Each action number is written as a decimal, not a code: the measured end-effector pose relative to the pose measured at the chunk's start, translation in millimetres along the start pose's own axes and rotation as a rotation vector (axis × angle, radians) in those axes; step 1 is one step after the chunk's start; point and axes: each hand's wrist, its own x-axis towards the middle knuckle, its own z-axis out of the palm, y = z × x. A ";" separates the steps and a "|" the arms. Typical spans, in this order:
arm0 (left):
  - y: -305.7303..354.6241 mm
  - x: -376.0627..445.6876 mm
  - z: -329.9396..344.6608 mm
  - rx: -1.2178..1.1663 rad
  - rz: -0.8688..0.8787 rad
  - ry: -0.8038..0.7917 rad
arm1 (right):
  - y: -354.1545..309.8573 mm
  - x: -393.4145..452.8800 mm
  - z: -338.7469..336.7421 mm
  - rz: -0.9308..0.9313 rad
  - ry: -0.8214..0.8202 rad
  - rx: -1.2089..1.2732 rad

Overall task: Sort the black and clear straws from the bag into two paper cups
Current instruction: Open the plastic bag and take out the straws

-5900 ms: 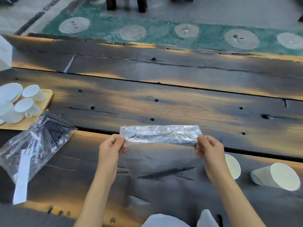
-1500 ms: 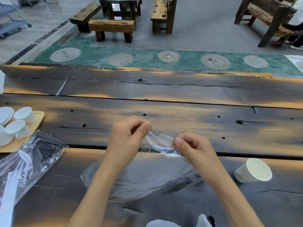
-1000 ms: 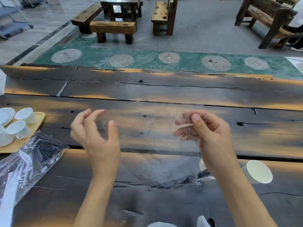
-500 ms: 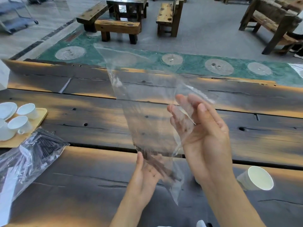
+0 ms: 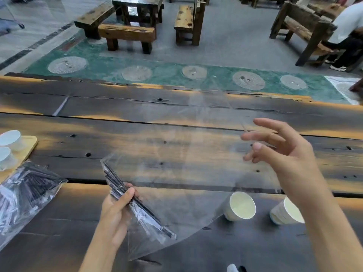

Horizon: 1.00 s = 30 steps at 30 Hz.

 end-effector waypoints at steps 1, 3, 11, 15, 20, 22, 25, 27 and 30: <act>2.0 -0.7 -2.7 0.013 0.009 -0.008 | -1.0 1.4 0.0 -0.003 -0.056 -0.047; 4.0 -1.2 -9.6 0.042 0.008 -0.020 | 0.6 5.8 3.7 -0.001 -0.147 -0.120; 13.1 -2.9 -30.6 0.188 0.043 0.026 | 29.9 15.5 25.1 0.105 -0.163 -0.360; 10.8 -4.7 -27.4 0.232 0.064 0.068 | 39.5 12.1 35.7 0.210 -0.223 -0.447; 7.8 -7.3 -22.3 0.304 0.081 0.093 | 55.4 8.9 40.9 0.246 -0.141 -0.486; 5.8 -7.1 -22.9 0.344 0.091 0.114 | 64.2 5.6 39.6 0.181 -0.055 -0.639; 0.5 -2.2 -26.0 0.393 0.091 0.181 | 73.6 -2.3 41.5 -0.057 0.097 -0.870; -1.9 -0.8 -25.0 0.408 0.092 0.217 | 76.9 -6.9 41.8 -0.173 0.130 -0.865; -2.8 -1.1 -22.3 0.444 0.094 0.235 | 79.2 -10.5 36.0 -0.178 0.053 -0.820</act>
